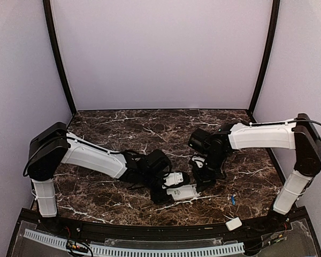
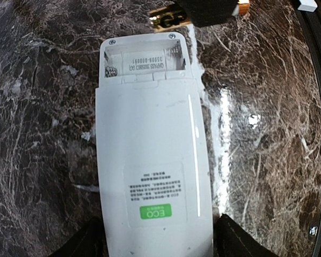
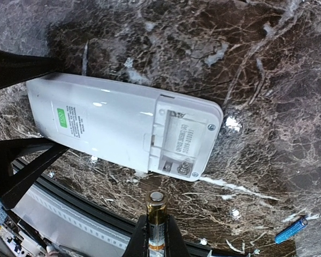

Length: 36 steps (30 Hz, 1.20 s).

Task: Load the batteries into the remote control
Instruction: Pick up the remote control without the battery cover from the center of the board, then place the battery in the battery compartment.

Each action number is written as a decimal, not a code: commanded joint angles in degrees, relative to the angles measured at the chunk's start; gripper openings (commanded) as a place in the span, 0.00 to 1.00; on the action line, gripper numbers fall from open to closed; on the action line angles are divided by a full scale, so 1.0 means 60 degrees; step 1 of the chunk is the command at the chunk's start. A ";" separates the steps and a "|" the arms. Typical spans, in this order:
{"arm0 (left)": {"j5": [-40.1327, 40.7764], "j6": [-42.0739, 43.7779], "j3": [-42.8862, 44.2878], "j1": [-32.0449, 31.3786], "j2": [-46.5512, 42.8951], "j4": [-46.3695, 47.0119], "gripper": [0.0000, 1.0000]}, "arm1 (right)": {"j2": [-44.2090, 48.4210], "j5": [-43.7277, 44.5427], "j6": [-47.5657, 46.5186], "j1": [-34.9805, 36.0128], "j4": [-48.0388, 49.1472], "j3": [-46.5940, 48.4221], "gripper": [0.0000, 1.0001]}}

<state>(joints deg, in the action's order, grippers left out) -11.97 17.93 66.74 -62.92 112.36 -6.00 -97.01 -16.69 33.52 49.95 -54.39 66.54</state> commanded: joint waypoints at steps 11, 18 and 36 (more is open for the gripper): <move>-0.0177 -0.0275 -0.0933 -0.0032 -0.0319 0.0058 0.69 | -0.1535 -0.0338 -0.0454 -0.0484 0.0084 0.0417 0.00; -0.0234 -0.0252 -0.0851 -0.0032 -0.0217 0.0025 0.66 | -0.2143 -0.0459 -0.0554 -0.0532 0.0239 0.0773 0.00; -0.0463 -0.0171 -0.0649 -0.0032 0.0105 -0.0147 0.56 | -0.2877 0.0474 -0.0037 -0.0544 0.1067 0.1147 0.00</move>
<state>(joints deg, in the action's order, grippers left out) -12.60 16.84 63.29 -62.85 110.78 -2.46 -110.65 -18.26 31.90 46.65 -56.40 73.60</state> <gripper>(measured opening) 0.588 0.053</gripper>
